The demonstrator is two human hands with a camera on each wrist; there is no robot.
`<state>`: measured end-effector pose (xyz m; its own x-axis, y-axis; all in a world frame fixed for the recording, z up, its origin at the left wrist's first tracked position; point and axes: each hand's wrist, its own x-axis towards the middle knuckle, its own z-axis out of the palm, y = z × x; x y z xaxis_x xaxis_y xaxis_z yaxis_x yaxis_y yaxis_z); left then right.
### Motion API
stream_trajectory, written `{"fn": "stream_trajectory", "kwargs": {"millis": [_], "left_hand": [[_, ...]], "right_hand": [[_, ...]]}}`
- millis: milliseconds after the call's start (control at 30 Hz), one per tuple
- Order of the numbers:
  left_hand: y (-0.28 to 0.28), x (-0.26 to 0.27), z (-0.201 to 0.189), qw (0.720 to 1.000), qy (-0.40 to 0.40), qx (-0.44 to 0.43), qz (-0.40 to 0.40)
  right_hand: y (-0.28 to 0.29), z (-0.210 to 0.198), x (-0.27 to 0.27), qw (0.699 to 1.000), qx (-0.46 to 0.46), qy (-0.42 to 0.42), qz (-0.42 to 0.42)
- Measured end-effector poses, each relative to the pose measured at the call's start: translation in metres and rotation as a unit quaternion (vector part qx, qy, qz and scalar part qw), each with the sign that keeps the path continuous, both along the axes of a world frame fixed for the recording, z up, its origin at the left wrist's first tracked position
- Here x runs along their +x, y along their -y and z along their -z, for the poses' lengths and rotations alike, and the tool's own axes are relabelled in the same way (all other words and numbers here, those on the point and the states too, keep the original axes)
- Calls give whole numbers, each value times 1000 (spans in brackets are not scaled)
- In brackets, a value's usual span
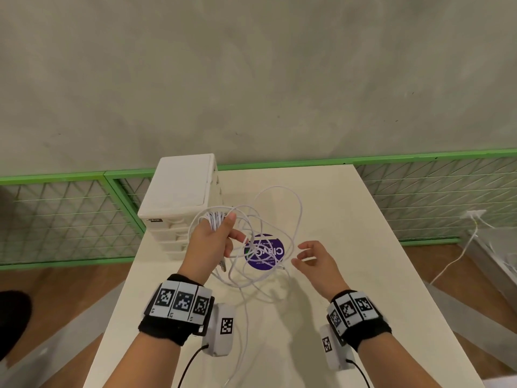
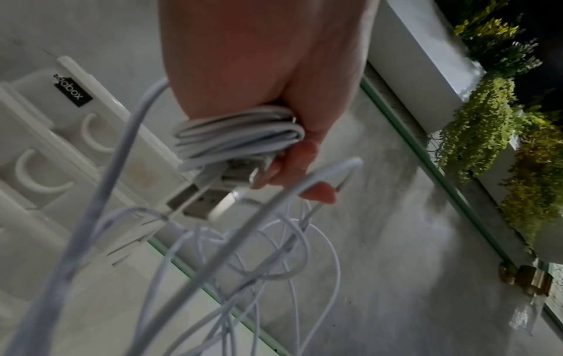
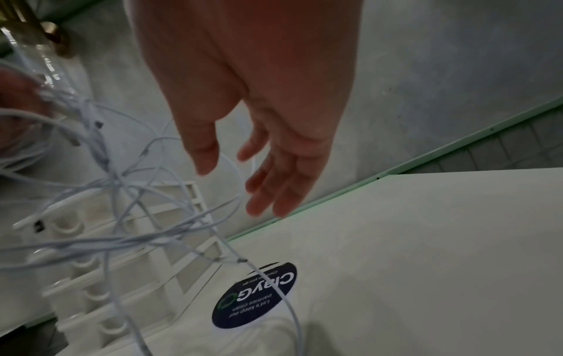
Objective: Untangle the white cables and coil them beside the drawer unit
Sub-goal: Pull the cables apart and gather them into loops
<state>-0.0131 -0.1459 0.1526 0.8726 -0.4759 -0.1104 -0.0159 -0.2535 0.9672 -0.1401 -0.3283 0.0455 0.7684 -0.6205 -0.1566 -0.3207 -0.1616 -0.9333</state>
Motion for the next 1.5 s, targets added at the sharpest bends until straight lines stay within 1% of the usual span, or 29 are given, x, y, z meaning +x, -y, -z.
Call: {"fn": "stream_trajectory", "kwargs": {"millis": [67, 100, 167, 200, 267, 367, 433, 500, 567, 667, 733, 867, 1000, 1100, 1167, 1300, 1400, 1433, 1500], "left_hand": [[0, -1, 0, 1000, 14, 5, 23], [0, -2, -1, 999, 19, 10, 34], [0, -4, -3, 998, 18, 13, 59], [0, -6, -6, 997, 14, 9, 74], [-1, -9, -11, 994, 4, -3, 106], [-3, -10, -18, 991, -4, -23, 130], [-7, -10, -21, 989, -10, -29, 142], [-12, -9, -22, 989, -13, -31, 142], [-16, -6, -21, 993, -1, -23, 117], [-24, 4, -15, 998, 33, 6, 55], [-29, 8, -12, 999, 24, 13, 34], [-29, 8, -13, 1000, -2, -8, 24], [-31, 10, -11, 1000, -6, 23, 5], [-33, 13, -6, 999, -12, 41, -6], [-33, 15, -4, 999, -13, 43, -8], [-28, 12, -3, 998, 10, 69, 6], [-22, 12, 1, 998, 0, 66, 19], [-20, 12, 3, 998, -5, 61, 24], [-17, 11, 2, 998, -17, 48, 26]], "right_hand": [[-7, -4, 3, 997, -56, 56, 15], [-11, -8, 5, 994, -77, 76, 2], [-19, -14, 11, 989, -113, 89, -42], [-22, -17, 14, 986, -130, 80, -65], [-27, -22, 20, 981, -160, 35, -100], [-32, -25, 28, 976, -194, -9, -100], [-35, -25, 32, 972, -201, -42, -109], [-39, -23, 36, 963, -223, -81, -129], [-40, -21, 37, 959, -237, -85, -128], [-40, -21, 36, 974, -192, -38, -119], [-42, -24, 35, 978, -165, -8, -126], [-48, -31, 37, 979, -148, -35, -132], [-47, -32, 39, 977, -164, -59, -122], [-44, -36, 36, 980, -152, -50, -122], [-41, -38, 33, 985, -128, -26, -116], [-39, -46, 29, 981, -153, 4, -119], [-45, -56, 27, 979, -148, 18, -139], [-48, -59, 26, 980, -139, 25, -140], [-51, -61, 26, 987, -89, 53, -123]]}}
